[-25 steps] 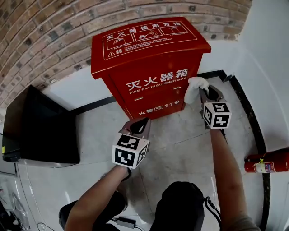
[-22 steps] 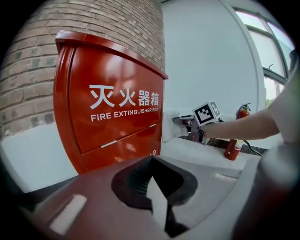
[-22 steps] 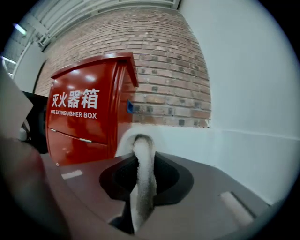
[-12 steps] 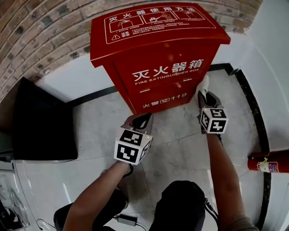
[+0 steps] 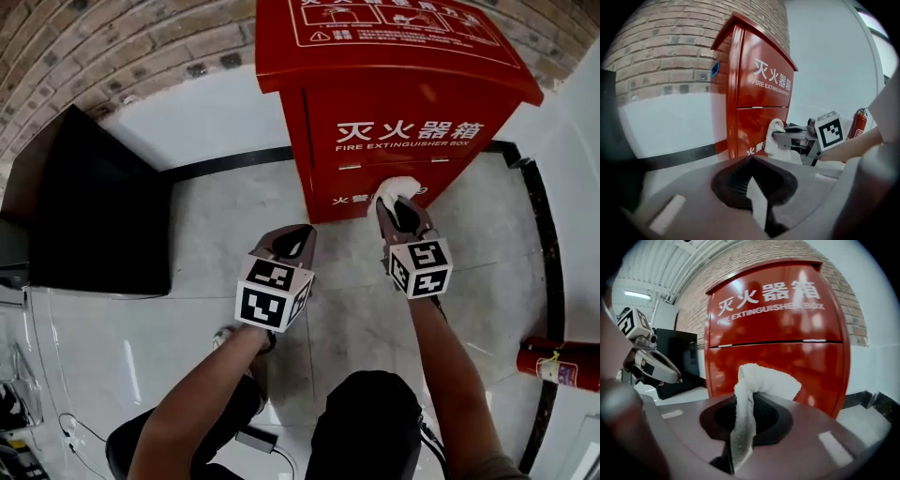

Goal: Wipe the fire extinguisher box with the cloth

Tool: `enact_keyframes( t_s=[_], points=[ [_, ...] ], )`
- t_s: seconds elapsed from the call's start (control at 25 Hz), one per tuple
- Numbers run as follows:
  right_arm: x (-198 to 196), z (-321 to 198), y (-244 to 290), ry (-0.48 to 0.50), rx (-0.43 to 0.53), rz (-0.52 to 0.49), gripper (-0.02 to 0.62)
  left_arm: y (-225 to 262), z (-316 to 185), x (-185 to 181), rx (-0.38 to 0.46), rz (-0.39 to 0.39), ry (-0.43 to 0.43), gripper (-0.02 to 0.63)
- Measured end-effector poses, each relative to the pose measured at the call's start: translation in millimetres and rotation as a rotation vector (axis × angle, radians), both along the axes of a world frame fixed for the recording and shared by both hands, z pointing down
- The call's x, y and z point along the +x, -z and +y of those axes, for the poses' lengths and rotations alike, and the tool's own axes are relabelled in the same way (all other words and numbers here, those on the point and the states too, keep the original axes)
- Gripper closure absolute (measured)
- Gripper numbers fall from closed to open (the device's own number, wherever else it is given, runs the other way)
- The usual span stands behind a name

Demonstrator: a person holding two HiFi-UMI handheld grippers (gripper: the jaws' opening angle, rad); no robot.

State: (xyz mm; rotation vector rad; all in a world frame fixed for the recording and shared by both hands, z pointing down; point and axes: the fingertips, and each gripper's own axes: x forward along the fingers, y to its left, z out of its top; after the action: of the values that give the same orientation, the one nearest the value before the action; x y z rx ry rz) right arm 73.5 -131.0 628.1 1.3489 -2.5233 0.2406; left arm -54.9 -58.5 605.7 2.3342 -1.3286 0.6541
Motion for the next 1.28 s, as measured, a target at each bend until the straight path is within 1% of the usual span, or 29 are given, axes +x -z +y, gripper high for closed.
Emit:
enact_keyframes(
  t_s=[0.16, 0.4, 0.6, 0.68, 0.76, 0.92, 1.12, 1.28],
  points=[
    [-58, 10, -3, 0.111, 0.002, -0.024, 0.520, -6, 7, -28, -0.009, -0.002, 0.067, 0.606],
    [-132, 28, -20, 0.249, -0.019, -0.048, 0.520, -12, 25, -70, -0.017, -0.037, 0.142, 0.606],
    [-190, 58, -50, 0.414, -0.063, -0.005, 0.522, -18, 43, -102, -0.033, -0.056, 0.196, 0.606],
    [-197, 63, -69, 0.436, -0.091, 0.020, 0.522, -22, 49, -109, -0.040, -0.060, 0.204, 0.606],
    [-190, 59, -91, 0.406, -0.118, 0.049, 0.522, -28, 53, -112, -0.049, -0.061, 0.207, 0.606],
    [-150, 31, -119, 0.296, -0.134, 0.106, 0.523, -41, 51, -108, -0.065, -0.045, 0.204, 0.606],
    [-105, 18, -131, 0.264, -0.095, 0.179, 0.522, -56, 46, -81, -0.084, -0.040, 0.151, 0.606],
    [-47, 6, -144, 0.153, -0.126, 0.191, 0.522, -60, 42, -62, -0.084, -0.037, 0.110, 0.606]
  ],
)
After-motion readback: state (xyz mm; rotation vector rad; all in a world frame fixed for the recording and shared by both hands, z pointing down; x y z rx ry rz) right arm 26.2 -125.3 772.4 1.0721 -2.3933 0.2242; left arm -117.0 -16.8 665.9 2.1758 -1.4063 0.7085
